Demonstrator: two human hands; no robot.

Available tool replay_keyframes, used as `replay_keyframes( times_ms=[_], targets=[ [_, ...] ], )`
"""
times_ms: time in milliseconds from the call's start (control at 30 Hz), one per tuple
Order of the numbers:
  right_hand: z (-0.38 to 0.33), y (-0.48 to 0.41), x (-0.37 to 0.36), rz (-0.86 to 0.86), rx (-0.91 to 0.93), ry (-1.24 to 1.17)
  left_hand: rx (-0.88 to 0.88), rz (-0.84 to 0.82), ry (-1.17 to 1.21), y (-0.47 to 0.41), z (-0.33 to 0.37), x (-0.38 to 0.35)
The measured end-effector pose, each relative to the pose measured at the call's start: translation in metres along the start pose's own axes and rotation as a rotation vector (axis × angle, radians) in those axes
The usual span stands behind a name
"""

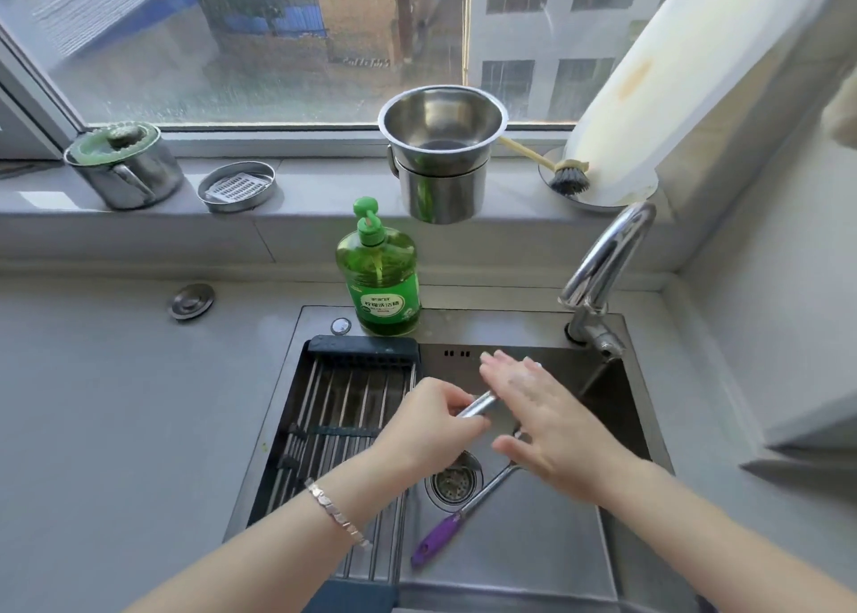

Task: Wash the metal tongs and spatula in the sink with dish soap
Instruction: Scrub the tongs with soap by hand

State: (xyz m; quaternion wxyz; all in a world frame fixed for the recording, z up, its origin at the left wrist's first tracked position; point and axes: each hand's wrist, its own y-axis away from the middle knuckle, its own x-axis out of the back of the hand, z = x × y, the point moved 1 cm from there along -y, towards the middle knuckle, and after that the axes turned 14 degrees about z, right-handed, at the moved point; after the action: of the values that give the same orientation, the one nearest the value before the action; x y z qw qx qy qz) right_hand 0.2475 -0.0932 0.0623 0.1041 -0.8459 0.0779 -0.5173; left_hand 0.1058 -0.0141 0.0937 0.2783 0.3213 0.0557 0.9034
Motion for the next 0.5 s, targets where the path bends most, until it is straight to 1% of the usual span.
replay_keyframes(
  times_ms=[33,67,200,233,300,333,400,433,500],
  targets=[
    [0.007,0.003,0.006,0.035,-0.065,0.025,-0.008,-0.017,0.001,0.005,0.002,-0.004],
    [0.007,0.006,0.008,0.05,-0.064,0.035,-0.028,-0.02,-0.011,0.01,0.005,-0.007],
    [-0.014,0.023,-0.001,-0.01,0.114,0.106,-0.156,0.031,-0.078,0.022,0.008,-0.022],
    [-0.009,0.024,0.002,-0.006,0.099,0.113,-0.154,0.038,-0.075,0.026,0.006,-0.025],
    [0.007,0.027,0.009,0.018,-0.05,0.072,-0.127,0.041,-0.053,0.029,0.002,-0.03],
    [0.008,0.028,0.011,0.028,-0.074,0.064,-0.116,0.046,-0.045,0.031,0.0,-0.032],
    [-0.008,0.03,0.008,0.044,-0.004,0.019,-0.075,0.052,-0.006,0.033,0.0,-0.035],
    [-0.017,0.033,0.004,0.015,0.051,0.004,-0.058,0.052,0.02,0.033,-0.001,-0.036],
    [-0.019,0.04,0.001,-0.074,0.097,-0.007,-0.061,0.023,0.025,0.036,-0.001,-0.037]
  ],
)
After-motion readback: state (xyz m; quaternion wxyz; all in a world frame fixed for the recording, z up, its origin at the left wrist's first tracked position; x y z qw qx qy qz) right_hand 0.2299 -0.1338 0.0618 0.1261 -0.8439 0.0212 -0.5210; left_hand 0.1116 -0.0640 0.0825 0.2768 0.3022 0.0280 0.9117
